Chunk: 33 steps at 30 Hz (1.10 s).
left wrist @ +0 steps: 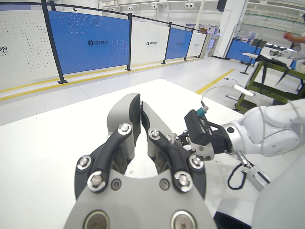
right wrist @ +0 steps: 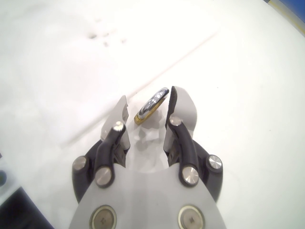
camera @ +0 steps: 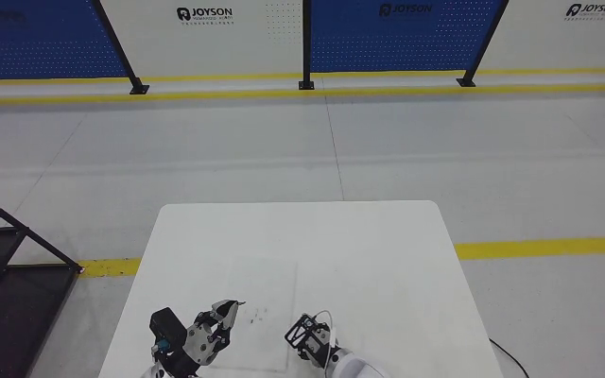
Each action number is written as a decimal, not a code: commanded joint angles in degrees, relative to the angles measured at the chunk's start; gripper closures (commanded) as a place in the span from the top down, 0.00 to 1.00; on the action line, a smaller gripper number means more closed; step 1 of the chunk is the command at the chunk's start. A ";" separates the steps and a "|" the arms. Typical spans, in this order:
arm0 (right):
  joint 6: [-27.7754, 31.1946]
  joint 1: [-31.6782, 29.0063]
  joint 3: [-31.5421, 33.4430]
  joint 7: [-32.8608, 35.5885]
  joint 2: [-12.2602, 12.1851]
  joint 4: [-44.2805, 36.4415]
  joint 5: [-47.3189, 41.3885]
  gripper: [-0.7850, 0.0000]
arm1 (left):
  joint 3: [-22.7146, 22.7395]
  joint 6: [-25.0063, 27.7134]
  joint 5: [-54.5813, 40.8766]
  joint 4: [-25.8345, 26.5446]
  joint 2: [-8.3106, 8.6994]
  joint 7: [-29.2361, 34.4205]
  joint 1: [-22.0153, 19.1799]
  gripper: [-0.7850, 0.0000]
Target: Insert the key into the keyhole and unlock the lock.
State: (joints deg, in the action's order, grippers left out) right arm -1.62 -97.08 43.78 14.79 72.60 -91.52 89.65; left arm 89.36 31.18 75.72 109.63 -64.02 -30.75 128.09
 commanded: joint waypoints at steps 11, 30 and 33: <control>-1.60 0.42 -0.24 0.56 0.29 0.15 0.18 0.00 | 0.00 0.00 0.00 0.00 0.00 0.00 0.00 0.00; 9.11 -7.77 9.34 -31.80 -2.67 -6.23 -9.37 0.00 | -2.60 2.74 -5.76 -0.03 -0.25 -2.49 -2.86 0.00; 15.77 -7.93 11.20 -40.49 -3.32 -5.83 -11.03 0.00 | -3.82 6.92 -8.44 -1.47 -0.27 -4.59 -4.59 0.00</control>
State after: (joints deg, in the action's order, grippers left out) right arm 11.88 -105.10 54.46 -22.39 69.46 -97.69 78.84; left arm 85.85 36.58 67.91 108.68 -64.31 -34.90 124.08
